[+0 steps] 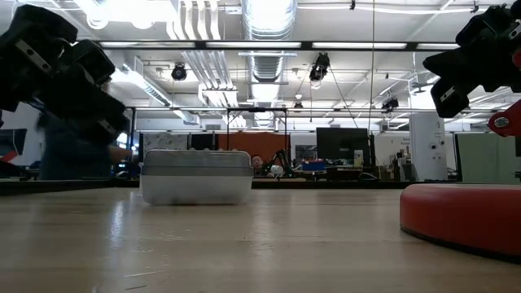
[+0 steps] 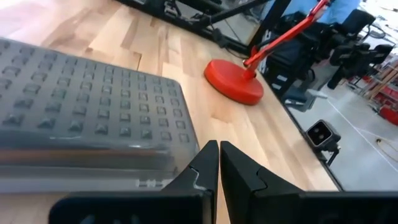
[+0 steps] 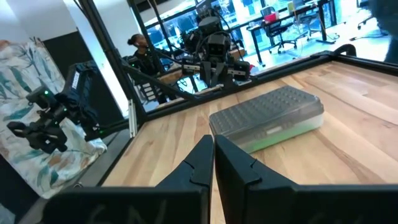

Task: Pick & place school supplies into a supply box
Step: Return to Home Position

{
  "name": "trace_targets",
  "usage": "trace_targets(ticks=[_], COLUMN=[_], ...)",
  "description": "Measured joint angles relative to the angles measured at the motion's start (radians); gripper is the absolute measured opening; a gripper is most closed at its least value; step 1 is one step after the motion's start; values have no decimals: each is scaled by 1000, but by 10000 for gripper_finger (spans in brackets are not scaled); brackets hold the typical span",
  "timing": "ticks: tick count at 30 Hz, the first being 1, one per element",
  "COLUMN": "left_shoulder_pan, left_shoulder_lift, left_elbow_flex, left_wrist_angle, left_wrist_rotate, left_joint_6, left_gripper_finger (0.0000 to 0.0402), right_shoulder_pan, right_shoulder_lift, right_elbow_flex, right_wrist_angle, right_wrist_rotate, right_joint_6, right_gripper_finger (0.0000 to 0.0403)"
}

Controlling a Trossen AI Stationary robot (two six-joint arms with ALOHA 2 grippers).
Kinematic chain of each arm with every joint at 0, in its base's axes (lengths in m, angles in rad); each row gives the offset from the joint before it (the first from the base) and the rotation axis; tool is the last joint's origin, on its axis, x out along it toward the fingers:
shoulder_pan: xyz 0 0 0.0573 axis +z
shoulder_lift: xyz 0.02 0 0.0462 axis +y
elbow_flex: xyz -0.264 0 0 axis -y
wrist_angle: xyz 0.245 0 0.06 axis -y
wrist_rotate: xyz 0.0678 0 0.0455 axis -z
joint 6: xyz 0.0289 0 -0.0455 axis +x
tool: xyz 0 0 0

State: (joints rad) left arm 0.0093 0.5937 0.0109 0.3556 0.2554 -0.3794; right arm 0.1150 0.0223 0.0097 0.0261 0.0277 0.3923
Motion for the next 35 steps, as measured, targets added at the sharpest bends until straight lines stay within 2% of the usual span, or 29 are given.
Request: trace_targets(ticks=[17, 35], left_shoulder_pan=[0, 0], left_shoulder_lift=[104, 154], left_elbow_flex=[0, 0], left_wrist_angle=[0, -1], left_wrist_rotate=[0, 0], left_joint_6=[0, 0], left_gripper_finger=[1, 1], right_shoulder_pan=[0, 0], right_shoulder_lift=[0, 0], right_elbow_flex=[0, 0], right_wrist_angle=[0, 0], right_wrist_rotate=[0, 0], right_joint_6=[0, 0], right_gripper_finger=[9, 9])
